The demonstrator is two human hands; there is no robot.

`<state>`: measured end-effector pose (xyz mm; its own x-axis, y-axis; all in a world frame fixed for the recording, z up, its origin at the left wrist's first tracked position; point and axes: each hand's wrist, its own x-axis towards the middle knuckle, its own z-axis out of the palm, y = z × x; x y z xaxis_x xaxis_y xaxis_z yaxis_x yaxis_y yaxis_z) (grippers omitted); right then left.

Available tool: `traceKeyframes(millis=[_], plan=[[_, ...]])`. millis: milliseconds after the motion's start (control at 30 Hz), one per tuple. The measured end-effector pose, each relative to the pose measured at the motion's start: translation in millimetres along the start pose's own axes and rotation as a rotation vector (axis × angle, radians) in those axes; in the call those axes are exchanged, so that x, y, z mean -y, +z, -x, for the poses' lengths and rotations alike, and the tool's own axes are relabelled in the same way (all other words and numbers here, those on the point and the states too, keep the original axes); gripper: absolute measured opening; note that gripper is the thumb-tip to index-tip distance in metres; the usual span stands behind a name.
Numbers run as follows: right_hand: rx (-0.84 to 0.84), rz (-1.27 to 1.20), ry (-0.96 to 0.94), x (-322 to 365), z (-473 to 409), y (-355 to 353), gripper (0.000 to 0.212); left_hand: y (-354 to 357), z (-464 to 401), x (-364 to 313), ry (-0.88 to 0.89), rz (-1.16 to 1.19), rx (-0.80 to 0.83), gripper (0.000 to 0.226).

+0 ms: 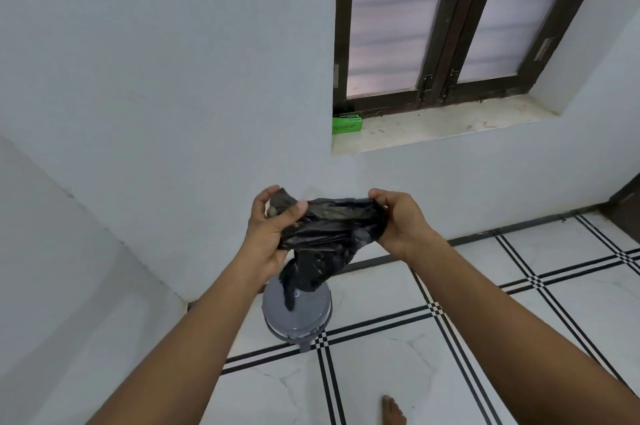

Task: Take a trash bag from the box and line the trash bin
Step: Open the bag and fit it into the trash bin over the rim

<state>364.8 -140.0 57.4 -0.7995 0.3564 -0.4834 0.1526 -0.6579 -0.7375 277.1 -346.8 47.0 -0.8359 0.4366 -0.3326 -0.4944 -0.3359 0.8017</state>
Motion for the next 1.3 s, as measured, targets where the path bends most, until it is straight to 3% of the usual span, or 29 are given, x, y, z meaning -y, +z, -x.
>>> traceKeyframes(millis=[67, 167, 233, 333, 433, 500, 567, 667, 700, 800, 900, 1000, 1033, 1100, 1167, 1233, 1300], plan=[[0.089, 0.329, -0.078, 6.8, 1.9, -3.7, 0.022, -8.5, 0.4, -7.4, 0.121, -0.311, 0.029, 0.066], [0.185, 0.835, -0.174, 16.4, -1.2, -11.6, 0.027, -25.5, -5.5, -16.8, 0.323, -0.754, -0.075, 0.047], [0.188, 1.003, -0.205, 19.7, -4.6, -11.8, 0.03, -33.6, -7.2, -18.7, 0.388, -0.869, -0.172, 0.045], [0.171, 0.845, -0.178, 15.0, -10.1, -4.2, 0.028, -26.7, -3.4, -13.6, 0.385, -0.881, -0.162, 0.04], [0.19, 0.674, -0.174, 6.1, -15.1, 6.1, 0.023, -4.0, 3.5, 3.7, 0.299, -0.87, -0.001, 0.02], [0.224, 0.591, -0.176, 3.3, -16.7, 10.4, 0.019, 7.5, 1.1, 20.6, 0.196, -0.886, 0.091, 0.037], [0.266, 0.568, -0.175, 5.5, -15.0, 12.5, 0.014, 16.1, -4.8, 34.0, 0.16, -0.967, 0.073, 0.039], [0.333, 0.619, -0.22, 14.2, -11.6, 6.1, 0.014, 23.7, -12.4, 37.5, 0.171, -1.044, -0.037, 0.013], [0.358, 0.64, -0.216, 17.8, -10.4, 2.2, 0.018, 24.8, -14.1, 35.8, 0.174, -1.059, -0.074, 0.013], [0.361, 0.894, -0.225, 27.1, -8.9, -9.6, 0.027, 25.2, -19.0, 30.8, 0.202, -1.059, -0.147, 0.019], [0.112, 1.456, -0.317, 26.8, -20.2, -21.4, 0.033, 30.8, -18.8, 22.0, 0.232, -0.879, -0.165, 0.021], [-0.038, 1.716, -0.417, 21.5, -22.8, -32.7, 0.04, 36.3, -8.9, 11.3, 0.201, -0.643, 0.086, 0.006], [-0.038, 1.734, -0.439, 20.8, -21.5, -36.0, 0.044, 37.2, -5.8, 8.3, 0.208, -0.683, 0.193, 0.002], [-0.038, 1.772, -0.474, 20.3, -17.4, -37.4, 0.052, 36.5, -6.2, 8.1, 0.278, -0.989, 0.271, 0.018], [-0.051, 1.811, -0.522, 19.5, -15.4, -36.7, 0.053, 35.0, -12.9, 14.5, 0.385, -1.339, 0.057, 0.034], [-0.04, 1.809, -0.573, 17.6, -15.9, -38.0, 0.047, 31.7, -15.5, 17.7, 0.489, -1.538, -0.223, 0.027], [-0.039, 1.755, -0.529, 16.3, -17.2, -42.0, 0.039, 24.4, -16.0, 19.7, 0.546, -1.68, -0.329, 0.017]])
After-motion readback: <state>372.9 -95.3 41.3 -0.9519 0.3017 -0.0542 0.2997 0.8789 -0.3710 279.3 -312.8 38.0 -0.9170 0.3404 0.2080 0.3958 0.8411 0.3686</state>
